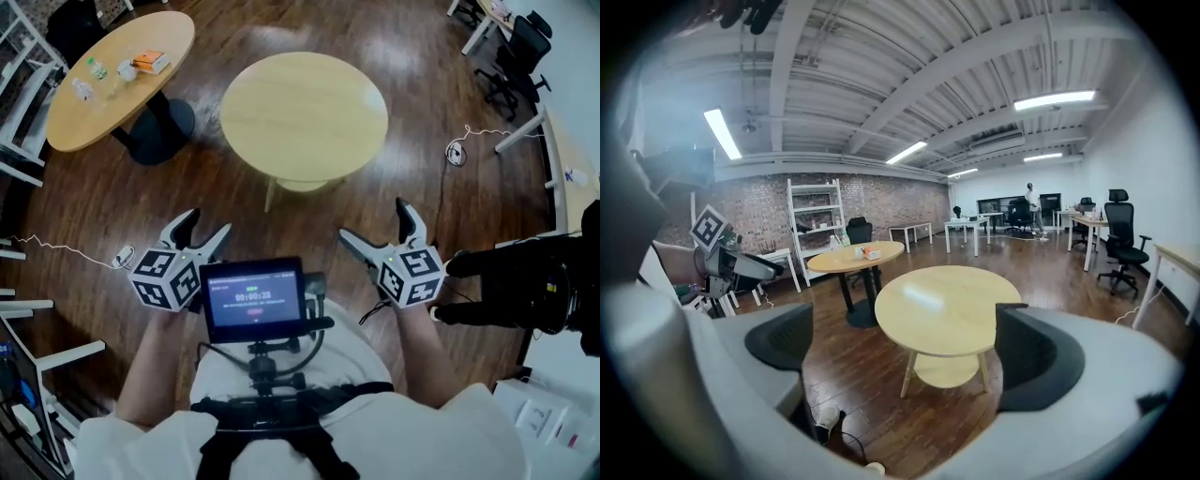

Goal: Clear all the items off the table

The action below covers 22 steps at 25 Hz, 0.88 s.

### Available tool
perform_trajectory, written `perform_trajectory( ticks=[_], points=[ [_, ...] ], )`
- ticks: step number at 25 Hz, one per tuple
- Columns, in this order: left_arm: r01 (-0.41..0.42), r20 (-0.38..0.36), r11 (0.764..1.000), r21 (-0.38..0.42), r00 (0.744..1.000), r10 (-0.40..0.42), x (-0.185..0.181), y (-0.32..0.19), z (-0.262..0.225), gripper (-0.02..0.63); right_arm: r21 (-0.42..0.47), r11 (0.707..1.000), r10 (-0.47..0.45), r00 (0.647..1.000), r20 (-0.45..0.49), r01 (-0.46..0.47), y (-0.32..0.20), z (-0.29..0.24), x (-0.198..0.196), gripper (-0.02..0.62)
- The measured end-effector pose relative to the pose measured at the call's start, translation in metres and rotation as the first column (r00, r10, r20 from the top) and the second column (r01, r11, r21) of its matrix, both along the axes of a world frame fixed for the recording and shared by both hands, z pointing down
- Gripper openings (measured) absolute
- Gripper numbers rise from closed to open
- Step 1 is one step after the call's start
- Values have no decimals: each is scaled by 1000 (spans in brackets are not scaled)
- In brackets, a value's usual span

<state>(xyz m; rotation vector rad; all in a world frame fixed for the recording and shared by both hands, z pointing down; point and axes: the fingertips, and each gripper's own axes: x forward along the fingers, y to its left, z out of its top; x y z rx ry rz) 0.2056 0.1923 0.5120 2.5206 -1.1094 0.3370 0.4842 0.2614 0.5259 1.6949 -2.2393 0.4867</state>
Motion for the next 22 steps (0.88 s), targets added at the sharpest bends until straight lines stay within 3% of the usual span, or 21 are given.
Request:
perform_trajectory(
  ticks=[22],
  points=[
    [36,0,999,-6,999,-36,-21,7,8,317,-37,996,-88,996,-27,87,-3,14,-26,614]
  ],
)
